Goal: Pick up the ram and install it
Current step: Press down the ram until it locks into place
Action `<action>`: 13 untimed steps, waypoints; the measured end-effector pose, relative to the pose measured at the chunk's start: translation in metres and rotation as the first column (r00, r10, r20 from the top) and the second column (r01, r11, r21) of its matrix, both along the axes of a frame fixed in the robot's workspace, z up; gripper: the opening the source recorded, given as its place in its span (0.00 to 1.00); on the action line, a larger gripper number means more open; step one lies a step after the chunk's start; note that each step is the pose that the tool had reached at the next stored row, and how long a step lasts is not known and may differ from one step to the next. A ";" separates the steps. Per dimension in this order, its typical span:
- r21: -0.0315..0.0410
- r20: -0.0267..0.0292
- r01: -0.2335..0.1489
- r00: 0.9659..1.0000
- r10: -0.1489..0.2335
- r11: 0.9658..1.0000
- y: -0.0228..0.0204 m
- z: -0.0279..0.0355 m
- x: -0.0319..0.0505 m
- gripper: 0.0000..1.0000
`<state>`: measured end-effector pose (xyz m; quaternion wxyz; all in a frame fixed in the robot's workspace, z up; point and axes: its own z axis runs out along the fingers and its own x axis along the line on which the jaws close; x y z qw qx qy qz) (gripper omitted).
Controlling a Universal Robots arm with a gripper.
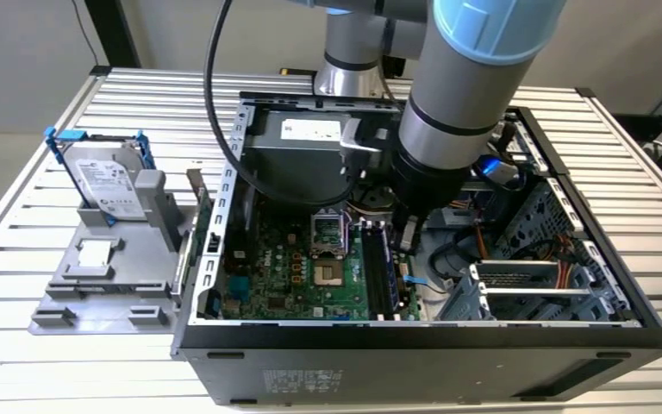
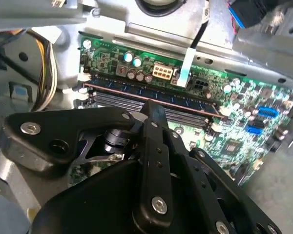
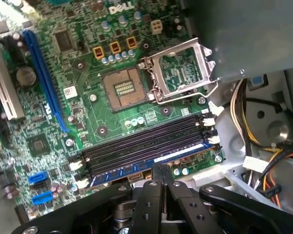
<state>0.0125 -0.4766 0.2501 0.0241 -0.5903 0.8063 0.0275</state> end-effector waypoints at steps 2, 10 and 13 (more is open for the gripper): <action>0.000 0.002 -0.027 1.000 0.027 1.000 0.0000 -0.0003 0.0000 0.00; -0.001 0.010 -0.134 0.991 0.134 0.991 -0.0001 -0.0018 0.0001 0.00; -0.002 0.015 -0.172 0.985 0.172 0.985 -0.0003 -0.0023 0.0000 0.00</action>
